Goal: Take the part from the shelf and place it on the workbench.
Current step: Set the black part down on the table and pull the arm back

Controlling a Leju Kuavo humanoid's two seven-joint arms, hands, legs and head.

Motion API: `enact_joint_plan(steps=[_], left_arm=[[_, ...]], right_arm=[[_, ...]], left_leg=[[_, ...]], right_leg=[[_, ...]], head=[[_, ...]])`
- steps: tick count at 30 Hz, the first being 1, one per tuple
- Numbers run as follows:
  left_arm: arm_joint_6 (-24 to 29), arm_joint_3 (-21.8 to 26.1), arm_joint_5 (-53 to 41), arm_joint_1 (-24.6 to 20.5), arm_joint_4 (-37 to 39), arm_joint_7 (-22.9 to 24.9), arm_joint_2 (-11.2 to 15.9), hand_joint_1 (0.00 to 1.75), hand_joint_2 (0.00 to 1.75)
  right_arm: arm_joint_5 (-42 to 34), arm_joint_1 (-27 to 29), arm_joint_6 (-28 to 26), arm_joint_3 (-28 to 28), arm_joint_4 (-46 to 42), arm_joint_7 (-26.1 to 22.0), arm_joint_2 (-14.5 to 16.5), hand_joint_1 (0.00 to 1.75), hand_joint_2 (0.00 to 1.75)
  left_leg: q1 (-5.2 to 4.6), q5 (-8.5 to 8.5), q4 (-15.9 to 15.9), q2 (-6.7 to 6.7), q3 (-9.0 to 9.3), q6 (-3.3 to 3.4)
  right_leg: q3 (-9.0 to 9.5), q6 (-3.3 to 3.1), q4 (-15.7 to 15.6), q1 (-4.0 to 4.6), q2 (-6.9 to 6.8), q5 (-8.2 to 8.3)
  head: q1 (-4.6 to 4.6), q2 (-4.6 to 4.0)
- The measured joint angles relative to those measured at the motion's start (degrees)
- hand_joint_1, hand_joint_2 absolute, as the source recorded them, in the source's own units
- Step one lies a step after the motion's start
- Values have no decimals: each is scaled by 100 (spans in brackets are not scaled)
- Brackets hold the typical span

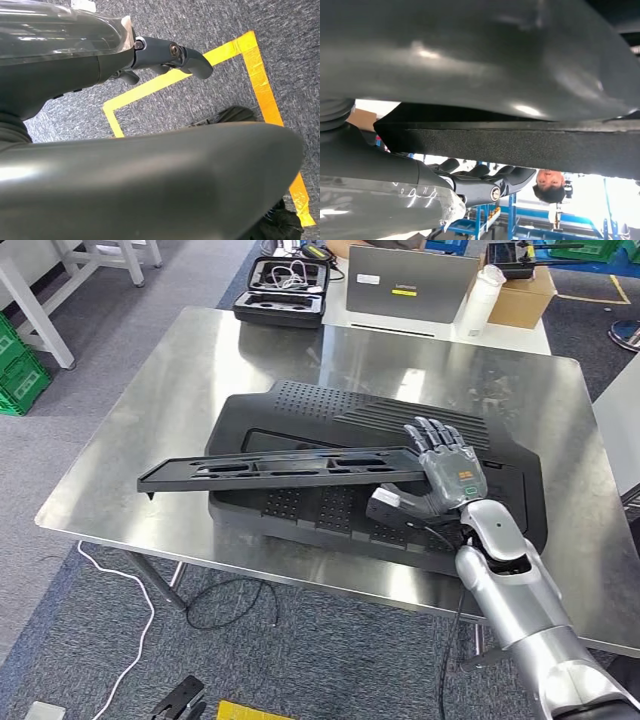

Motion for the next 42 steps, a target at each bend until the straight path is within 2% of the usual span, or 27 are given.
enact_joint_plan(steps=[16,23,42], left_arm=[[99,30,0,14,0,9,57,0,0],[99,75,-1,21,0,43,85,0,0],[123,126,-50,19,0,51,94,0,0]], right_arm=[[-38,144,75,116,156,22,-56,0,0],[-7,122,357,162,302,-9,-81,0,0],[-143,-36,421,320,509,-95,-77,0,0]], left_leg=[[0,0,0,0,0,0],[0,0,0,0,0,0],[0,0,0,0,9,0]], right_leg=[[0,0,0,0,1,0],[2,0,0,0,0,0],[9,0,0,0,2,0]], head=[[-2,0],[0,0],[-2,0]])
